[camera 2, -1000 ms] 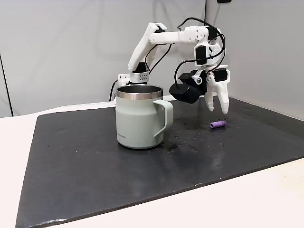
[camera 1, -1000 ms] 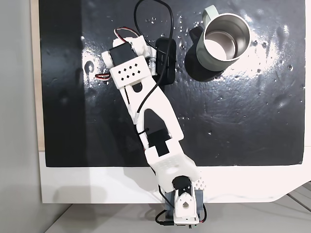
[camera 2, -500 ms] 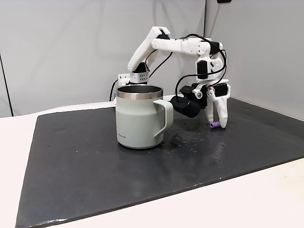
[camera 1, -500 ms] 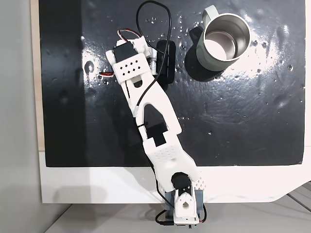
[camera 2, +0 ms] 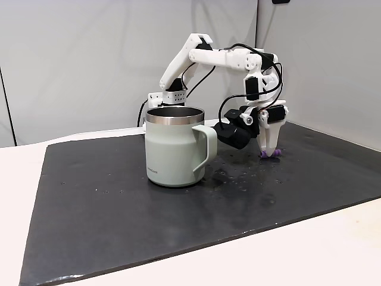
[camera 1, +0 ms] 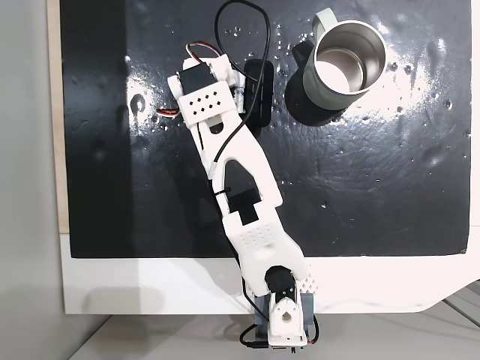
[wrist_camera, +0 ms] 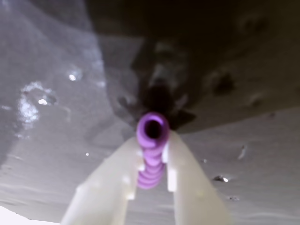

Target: Grasp a pengrip and put it in the cup.

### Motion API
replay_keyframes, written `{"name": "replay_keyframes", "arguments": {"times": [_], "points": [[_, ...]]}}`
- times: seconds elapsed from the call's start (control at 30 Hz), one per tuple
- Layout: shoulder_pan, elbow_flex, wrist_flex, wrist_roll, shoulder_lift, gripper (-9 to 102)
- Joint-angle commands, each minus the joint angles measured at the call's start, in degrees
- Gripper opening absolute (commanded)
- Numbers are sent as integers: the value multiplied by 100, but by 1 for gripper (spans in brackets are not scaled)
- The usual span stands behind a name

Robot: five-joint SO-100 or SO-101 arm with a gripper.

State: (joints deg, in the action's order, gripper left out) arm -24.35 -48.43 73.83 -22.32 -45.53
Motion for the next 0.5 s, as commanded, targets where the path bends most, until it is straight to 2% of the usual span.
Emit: {"name": "replay_keyframes", "arguments": {"times": [0.0,0.47], "points": [[167,404,-44,-105,-176,0],[193,1503,826,79,-1037,0]]}}
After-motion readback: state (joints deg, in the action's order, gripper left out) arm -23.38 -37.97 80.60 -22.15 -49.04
